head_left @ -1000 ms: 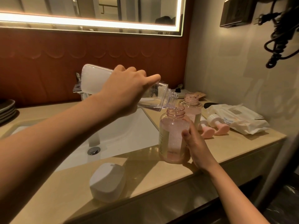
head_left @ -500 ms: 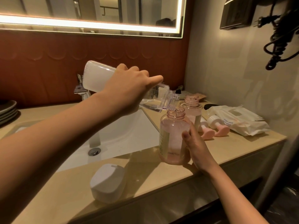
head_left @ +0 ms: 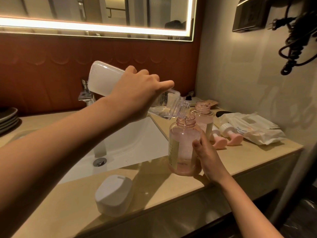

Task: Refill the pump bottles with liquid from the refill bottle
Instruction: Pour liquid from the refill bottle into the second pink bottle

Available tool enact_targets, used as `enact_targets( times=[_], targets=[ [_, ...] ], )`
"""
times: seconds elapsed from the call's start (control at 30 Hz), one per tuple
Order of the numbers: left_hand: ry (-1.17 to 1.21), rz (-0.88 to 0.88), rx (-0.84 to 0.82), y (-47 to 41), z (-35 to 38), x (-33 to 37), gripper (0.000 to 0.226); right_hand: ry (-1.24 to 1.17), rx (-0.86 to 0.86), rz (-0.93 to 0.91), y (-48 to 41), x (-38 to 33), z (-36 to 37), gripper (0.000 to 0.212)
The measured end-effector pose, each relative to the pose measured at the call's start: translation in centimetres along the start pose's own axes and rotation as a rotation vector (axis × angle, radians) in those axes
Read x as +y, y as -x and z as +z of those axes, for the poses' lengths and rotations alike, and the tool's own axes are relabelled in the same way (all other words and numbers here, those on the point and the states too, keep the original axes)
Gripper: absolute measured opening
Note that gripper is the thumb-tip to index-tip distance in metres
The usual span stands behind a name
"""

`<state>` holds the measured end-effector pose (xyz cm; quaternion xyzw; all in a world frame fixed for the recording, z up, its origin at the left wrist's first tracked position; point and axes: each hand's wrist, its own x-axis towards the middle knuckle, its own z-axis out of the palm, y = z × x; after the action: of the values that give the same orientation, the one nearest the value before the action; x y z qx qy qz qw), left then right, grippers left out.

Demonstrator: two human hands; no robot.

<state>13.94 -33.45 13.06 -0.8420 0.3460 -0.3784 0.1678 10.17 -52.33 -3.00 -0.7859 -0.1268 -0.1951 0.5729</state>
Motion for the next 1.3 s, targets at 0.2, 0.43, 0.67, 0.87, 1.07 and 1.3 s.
enact_targets(
  times=[0.2,0.43,0.67,0.87,1.07,1.3],
  targets=[
    [-0.011,0.007,-0.013,-0.2,-0.2,0.1,0.069,-0.005,0.001,-0.01,-0.1,0.2,0.0,0.076],
    [-0.024,0.015,-0.022,-0.3,-0.4,0.1,0.068,-0.014,0.001,-0.022,0.0,0.5,0.0,0.077],
    [-0.043,0.032,-0.032,-0.5,-0.5,0.1,0.067,-0.007,0.0,-0.009,-0.1,0.7,0.0,0.081],
    [-0.062,0.049,-0.019,-0.8,-0.7,0.1,0.063,-0.008,0.0,-0.012,-0.1,0.7,0.0,0.078],
    [-0.091,0.075,-0.027,-1.2,-1.0,0.1,0.06,0.0,-0.001,0.002,-0.1,0.4,0.0,0.072],
    [-0.145,0.115,-0.019,-1.6,-1.1,0.1,0.06,0.019,0.009,-0.008,0.0,-0.2,0.0,0.077]
  ],
)
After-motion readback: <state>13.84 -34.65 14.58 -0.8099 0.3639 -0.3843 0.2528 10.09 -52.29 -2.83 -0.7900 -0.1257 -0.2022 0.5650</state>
